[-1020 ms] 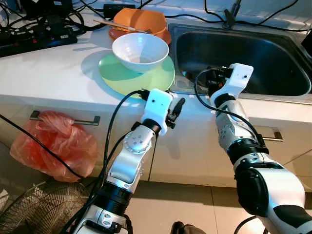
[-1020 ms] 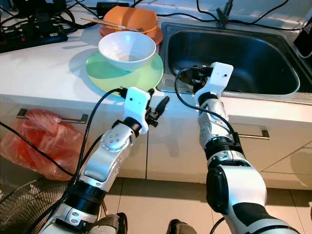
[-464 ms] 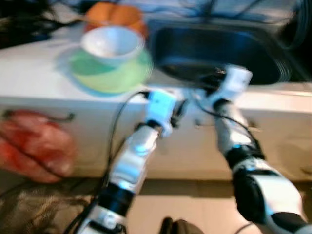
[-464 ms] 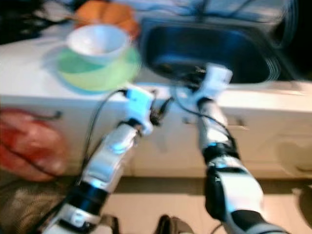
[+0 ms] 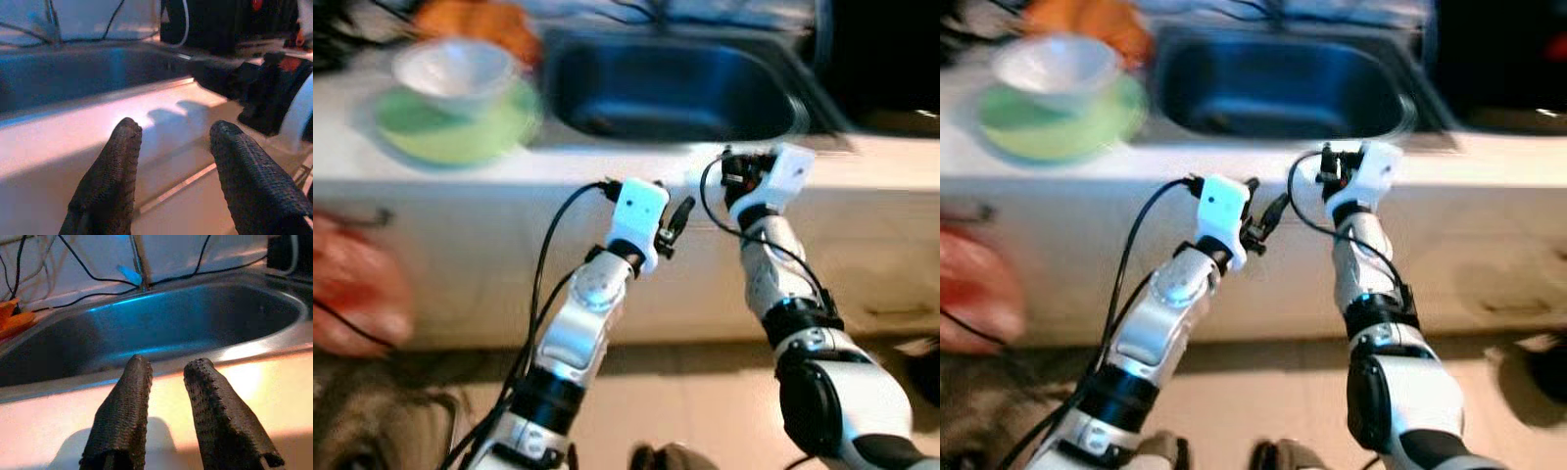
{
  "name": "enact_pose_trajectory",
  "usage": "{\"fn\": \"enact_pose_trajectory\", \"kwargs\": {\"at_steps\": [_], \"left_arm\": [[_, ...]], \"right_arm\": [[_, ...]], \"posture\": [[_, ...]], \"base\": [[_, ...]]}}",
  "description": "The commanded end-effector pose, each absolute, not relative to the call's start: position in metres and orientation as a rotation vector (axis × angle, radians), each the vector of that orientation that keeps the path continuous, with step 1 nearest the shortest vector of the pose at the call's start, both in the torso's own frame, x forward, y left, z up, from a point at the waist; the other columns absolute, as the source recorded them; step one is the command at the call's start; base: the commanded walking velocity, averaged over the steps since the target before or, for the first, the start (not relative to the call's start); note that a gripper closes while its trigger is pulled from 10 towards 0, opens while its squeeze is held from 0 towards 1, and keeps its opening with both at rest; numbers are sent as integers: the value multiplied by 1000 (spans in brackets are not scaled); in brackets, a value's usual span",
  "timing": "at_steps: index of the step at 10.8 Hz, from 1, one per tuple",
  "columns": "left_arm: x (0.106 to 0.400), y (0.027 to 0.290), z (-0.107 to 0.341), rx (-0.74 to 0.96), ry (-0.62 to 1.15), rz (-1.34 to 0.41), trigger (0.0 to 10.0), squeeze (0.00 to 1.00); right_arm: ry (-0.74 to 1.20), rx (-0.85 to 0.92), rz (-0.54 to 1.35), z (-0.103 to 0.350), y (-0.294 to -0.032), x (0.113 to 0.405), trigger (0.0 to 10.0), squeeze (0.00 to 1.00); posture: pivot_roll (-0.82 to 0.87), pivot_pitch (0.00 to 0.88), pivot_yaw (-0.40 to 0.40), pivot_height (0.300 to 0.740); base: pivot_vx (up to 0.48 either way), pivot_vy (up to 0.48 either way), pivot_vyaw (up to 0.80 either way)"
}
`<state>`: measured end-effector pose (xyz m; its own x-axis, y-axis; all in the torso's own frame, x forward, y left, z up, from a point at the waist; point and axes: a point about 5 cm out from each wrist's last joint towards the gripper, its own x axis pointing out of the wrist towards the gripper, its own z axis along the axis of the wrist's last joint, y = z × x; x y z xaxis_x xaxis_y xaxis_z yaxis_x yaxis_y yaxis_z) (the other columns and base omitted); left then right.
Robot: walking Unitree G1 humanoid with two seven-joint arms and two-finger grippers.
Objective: Kitchen organization
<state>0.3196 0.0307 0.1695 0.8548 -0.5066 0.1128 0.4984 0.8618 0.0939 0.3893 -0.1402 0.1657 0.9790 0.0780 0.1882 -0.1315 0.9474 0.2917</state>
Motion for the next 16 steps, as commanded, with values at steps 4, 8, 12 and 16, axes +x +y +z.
{"fn": "enact_pose_trajectory", "kwargs": {"at_steps": [4,8,12,16], "left_arm": [[322,30,170,62,-137,-505,10000,0],[326,36,173,0,-138,-458,10000,0],[328,40,173,-12,-139,-433,10000,0],[328,40,174,-17,-142,-437,10000,0]], "right_arm": [[-164,299,113,164,-140,388,10000,0],[-154,308,121,160,-137,385,10000,0],[-151,265,141,158,-134,383,10000,0],[-131,260,141,155,-134,383,10000,0]], "posture": [[94,123,-72,740],[92,132,-69,740],[89,134,-69,740],[89,133,-69,740]], "base": [[0,-173,0],[0,0,0],[60,0,114],[182,0,0]]}}
